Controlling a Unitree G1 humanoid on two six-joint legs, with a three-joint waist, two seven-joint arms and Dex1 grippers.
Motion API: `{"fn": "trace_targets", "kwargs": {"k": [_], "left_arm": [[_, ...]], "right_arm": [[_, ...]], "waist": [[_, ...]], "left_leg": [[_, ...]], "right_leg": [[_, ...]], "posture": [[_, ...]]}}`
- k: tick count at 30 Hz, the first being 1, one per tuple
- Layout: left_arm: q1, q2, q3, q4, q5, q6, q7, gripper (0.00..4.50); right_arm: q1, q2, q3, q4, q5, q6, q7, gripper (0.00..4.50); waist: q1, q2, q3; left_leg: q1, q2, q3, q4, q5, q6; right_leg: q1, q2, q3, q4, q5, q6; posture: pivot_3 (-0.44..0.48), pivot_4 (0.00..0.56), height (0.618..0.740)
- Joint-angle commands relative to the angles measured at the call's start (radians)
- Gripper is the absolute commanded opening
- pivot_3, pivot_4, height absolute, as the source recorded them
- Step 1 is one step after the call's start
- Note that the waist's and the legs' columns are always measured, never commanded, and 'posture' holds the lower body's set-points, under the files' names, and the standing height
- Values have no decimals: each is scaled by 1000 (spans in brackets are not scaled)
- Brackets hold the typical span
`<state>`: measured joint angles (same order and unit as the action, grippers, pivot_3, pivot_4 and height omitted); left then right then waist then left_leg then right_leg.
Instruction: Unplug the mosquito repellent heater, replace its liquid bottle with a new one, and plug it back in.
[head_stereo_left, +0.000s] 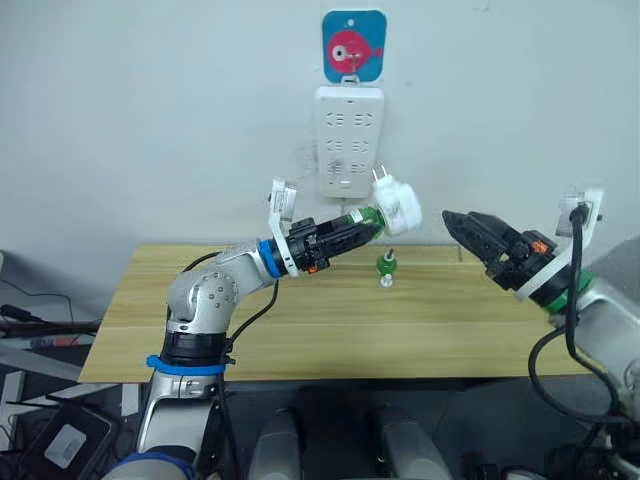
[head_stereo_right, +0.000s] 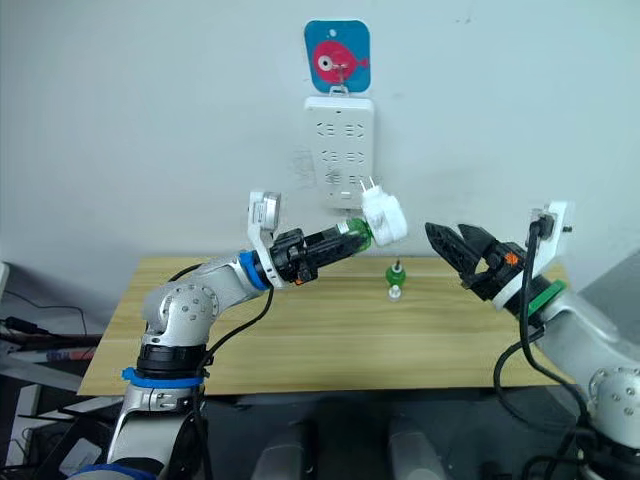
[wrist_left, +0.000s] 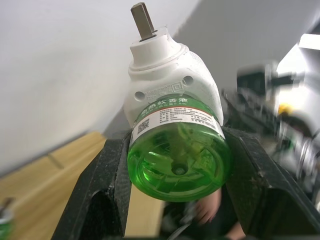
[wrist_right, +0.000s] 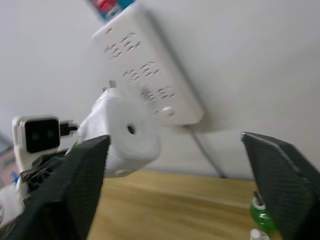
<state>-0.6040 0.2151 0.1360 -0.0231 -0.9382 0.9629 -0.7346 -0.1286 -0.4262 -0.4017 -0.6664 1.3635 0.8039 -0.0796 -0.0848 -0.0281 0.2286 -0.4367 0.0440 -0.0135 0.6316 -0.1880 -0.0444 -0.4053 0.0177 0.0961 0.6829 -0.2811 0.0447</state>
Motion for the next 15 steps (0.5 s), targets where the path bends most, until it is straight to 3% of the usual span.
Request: {"fn": "trace_targets", "kwargs": {"k": [1,6,15], "left_arm": [[-41,-58,80,0,-171,110,122,2266],[-64,-123,155,46,-353,200,282,2266],[-38,-151,161,39,-470,206,411,2266]], "right_arm": [[27,89,59,-75,-12,-95,-75,4500],[13,220,153,-62,-52,-184,-149,4500],[-99,297,243,-4,-42,-258,-154,4500]], "waist": [[-9,0,0],[-30,1,0],[-31,1,-1]], "left_leg": [[0,0,0,0,0,0],[1,0,0,0,0,0],[0,0,0,-1,0,0]], "right_leg": [[0,0,0,0,0,0],[0,1,1,0,0,0],[0,1,0,0,0,0]], "posture": [[-167,190,740],[-177,185,740],[-169,178,740]]}}
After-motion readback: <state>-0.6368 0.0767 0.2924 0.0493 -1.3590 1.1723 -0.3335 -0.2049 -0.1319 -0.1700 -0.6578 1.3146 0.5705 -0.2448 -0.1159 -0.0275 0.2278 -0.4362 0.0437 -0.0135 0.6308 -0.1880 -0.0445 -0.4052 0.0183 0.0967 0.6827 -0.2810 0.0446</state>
